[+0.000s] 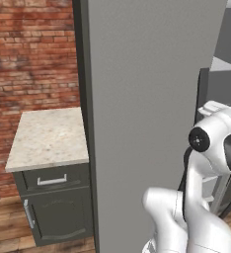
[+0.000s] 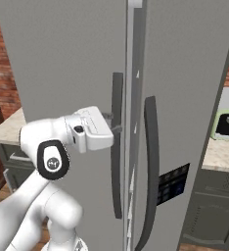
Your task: Open the freezer door, pick up the ice cube tray from the freezer, and place it on the dining counter.
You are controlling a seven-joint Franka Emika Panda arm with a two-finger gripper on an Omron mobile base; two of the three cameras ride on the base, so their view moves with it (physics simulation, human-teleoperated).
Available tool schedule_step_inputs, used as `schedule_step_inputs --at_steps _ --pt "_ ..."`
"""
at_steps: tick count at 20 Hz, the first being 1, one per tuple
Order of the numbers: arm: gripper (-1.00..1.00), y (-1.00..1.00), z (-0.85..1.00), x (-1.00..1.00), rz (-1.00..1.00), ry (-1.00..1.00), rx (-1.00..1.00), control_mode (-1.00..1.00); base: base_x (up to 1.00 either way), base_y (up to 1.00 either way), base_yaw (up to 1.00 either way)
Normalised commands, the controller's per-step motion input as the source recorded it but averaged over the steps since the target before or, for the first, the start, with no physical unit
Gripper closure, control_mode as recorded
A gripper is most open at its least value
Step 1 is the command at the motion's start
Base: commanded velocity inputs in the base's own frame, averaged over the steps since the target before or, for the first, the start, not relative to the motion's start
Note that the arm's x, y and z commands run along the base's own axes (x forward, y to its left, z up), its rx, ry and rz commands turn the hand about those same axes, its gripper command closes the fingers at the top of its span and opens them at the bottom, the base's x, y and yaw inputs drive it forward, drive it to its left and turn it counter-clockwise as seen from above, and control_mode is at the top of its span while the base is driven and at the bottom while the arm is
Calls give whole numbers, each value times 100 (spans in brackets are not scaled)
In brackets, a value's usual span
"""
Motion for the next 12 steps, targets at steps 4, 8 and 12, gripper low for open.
schedule_step_inputs --at_steps 4,8,12 --pt "-100 -1 0 17 -11 -3 0 -100 0 0 0" --pt "-100 -7 -2 7 -14 -3 0 -100 0 0 0" --pt "-100 -17 -1 0 -17 -2 0 -100 0 0 0"
